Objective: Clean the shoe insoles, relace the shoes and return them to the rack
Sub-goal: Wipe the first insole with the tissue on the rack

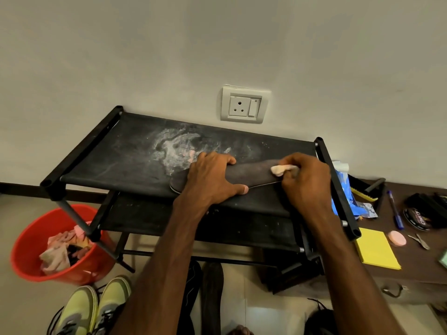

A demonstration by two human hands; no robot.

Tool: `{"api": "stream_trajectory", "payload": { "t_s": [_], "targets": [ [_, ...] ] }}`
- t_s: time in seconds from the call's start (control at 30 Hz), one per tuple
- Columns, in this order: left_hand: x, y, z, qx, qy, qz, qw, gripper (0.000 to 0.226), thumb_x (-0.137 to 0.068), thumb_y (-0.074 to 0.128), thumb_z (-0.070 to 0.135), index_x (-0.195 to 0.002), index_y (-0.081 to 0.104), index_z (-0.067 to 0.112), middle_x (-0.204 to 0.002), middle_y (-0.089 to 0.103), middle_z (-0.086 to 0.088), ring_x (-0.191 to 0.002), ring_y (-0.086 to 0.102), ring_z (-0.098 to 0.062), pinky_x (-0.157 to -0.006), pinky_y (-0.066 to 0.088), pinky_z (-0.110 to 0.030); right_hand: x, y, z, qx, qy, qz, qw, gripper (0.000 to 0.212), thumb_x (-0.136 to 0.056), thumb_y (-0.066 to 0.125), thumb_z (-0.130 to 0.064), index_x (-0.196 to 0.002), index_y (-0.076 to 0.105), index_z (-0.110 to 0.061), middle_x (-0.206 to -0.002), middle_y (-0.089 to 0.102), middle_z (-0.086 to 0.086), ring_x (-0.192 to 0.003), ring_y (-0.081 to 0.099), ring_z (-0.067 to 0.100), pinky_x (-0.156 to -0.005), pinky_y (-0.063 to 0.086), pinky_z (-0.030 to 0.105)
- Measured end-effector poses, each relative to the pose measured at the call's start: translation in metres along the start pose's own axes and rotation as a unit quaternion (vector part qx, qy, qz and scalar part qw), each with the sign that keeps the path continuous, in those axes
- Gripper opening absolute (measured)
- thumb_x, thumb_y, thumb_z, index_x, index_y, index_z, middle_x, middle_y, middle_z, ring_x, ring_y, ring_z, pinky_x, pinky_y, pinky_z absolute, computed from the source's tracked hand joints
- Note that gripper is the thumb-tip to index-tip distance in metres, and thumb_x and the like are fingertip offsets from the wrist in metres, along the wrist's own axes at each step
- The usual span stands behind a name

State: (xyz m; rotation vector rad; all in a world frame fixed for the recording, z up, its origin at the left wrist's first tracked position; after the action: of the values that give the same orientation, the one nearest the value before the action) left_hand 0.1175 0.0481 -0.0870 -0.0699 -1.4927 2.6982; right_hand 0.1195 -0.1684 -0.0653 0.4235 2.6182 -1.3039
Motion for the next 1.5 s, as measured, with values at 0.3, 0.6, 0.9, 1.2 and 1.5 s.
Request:
{"api": "stream_trajectory", "payload": {
  "t_s": [0.3, 0.6, 0.9, 1.2, 1.5],
  "targets": [
    [-0.003, 0.003, -0.004, 0.012, -0.008, 0.026, 1.0, 0.077, -0.068, 0.085, 0.059, -0.134, 0.059, 0.032, -0.132, 0.058, 0.003, -0.129, 0.042, -0.021, -0.104, 0.04, -0.036, 0.013, 0.029, -0.033, 0.09, -0.082, -0.096, 0.988, 0.015, -0.084, 0.066, -0.008, -0.084, 0.079, -0.016, -0.085, 0.073, 0.008, -0.079, 0.068, 0.027, -0.076, 0.059, 0.043],
    [-0.003, 0.006, -0.006, 0.027, -0.009, 0.025, 0.999, 0.077, -0.067, 0.085, 0.059, -0.135, 0.059, 0.033, -0.134, 0.058, 0.004, -0.13, 0.042, -0.021, -0.105, 0.038, -0.036, 0.001, 0.013, -0.015, -0.012, -0.034, -0.081, 0.996, 0.005, -0.083, 0.078, -0.024, -0.084, 0.083, -0.023, -0.075, 0.076, -0.002, -0.07, 0.07, 0.01, -0.072, 0.06, 0.034],
    [-0.003, 0.006, -0.004, 0.017, -0.005, 0.014, 1.0, 0.076, -0.07, 0.083, 0.058, -0.136, 0.057, 0.032, -0.136, 0.056, 0.002, -0.13, 0.039, -0.023, -0.108, 0.038, -0.039, -0.024, 0.011, 0.005, -0.006, 0.04, 0.012, 0.999, 0.025, -0.078, 0.068, -0.002, -0.093, 0.082, -0.016, -0.085, 0.077, 0.005, -0.081, 0.071, 0.021, -0.082, 0.06, 0.037],
    [-0.005, 0.008, -0.005, 0.022, -0.005, 0.019, 1.0, 0.075, -0.069, 0.084, 0.057, -0.135, 0.057, 0.033, -0.136, 0.056, 0.002, -0.131, 0.039, -0.022, -0.109, 0.035, -0.037, -0.017, 0.04, -0.026, 0.021, -0.107, -0.117, 0.987, 0.038, -0.083, 0.058, 0.003, -0.096, 0.083, -0.023, -0.089, 0.077, 0.004, -0.081, 0.07, 0.019, -0.079, 0.06, 0.041],
    [-0.003, 0.007, -0.007, 0.019, -0.008, 0.023, 1.0, 0.075, -0.07, 0.084, 0.057, -0.135, 0.057, 0.034, -0.135, 0.056, 0.002, -0.131, 0.04, -0.022, -0.112, 0.029, -0.037, -0.011, 0.031, -0.022, 0.069, -0.085, -0.091, 0.99, 0.02, -0.084, 0.076, -0.012, -0.099, 0.083, -0.023, -0.094, 0.078, 0.008, -0.085, 0.072, 0.028, -0.081, 0.059, 0.043]
  ]
}}
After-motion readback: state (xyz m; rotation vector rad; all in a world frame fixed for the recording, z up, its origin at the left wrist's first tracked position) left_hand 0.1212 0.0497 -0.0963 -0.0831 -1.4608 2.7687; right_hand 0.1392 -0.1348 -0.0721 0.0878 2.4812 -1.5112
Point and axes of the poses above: each hand's wrist, its own x-axis away from the middle knuckle, its own y-axis out of the palm, z = x × y, the point moved 6 cm from there along -x, towards the middle knuckle
